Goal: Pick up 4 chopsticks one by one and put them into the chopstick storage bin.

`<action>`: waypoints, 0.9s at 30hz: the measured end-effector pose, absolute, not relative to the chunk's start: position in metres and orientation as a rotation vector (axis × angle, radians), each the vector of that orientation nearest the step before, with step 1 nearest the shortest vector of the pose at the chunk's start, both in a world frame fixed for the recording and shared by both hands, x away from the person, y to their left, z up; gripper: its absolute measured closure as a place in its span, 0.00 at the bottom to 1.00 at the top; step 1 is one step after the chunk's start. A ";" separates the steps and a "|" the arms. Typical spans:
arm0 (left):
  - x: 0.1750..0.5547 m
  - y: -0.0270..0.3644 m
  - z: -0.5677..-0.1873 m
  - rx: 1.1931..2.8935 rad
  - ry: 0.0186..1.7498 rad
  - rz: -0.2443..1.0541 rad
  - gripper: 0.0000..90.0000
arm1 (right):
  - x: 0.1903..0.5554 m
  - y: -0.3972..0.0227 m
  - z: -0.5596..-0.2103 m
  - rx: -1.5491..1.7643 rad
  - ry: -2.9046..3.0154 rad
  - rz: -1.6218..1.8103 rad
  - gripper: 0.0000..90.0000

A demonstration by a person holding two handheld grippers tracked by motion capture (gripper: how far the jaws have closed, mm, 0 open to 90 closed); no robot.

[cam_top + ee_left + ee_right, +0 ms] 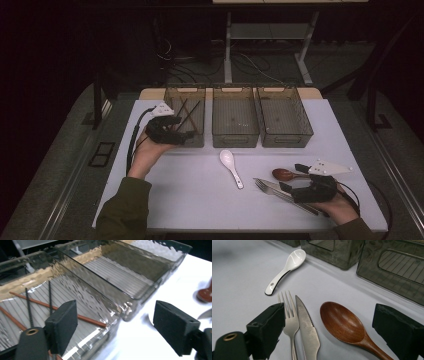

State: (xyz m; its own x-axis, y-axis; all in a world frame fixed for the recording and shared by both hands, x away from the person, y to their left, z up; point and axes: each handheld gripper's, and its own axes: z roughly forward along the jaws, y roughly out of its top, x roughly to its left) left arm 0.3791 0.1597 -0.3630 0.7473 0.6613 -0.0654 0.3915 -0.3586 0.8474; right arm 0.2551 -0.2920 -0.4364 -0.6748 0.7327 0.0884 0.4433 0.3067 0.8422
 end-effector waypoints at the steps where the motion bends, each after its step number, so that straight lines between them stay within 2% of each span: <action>1: 0.375 0.159 -0.365 1.992 0.794 0.349 0.18 | 0.255 -0.292 -0.436 1.061 2.267 1.309 0.13; 15: 0.331 0.152 -0.389 2.014 0.732 0.330 0.03 | 0.254 -0.293 -0.435 1.057 2.266 1.320 0.13; 27: 0.294 0.155 -0.410 2.012 0.694 0.274 0.00 | 0.253 -0.292 -0.435 1.058 2.269 1.320 0.13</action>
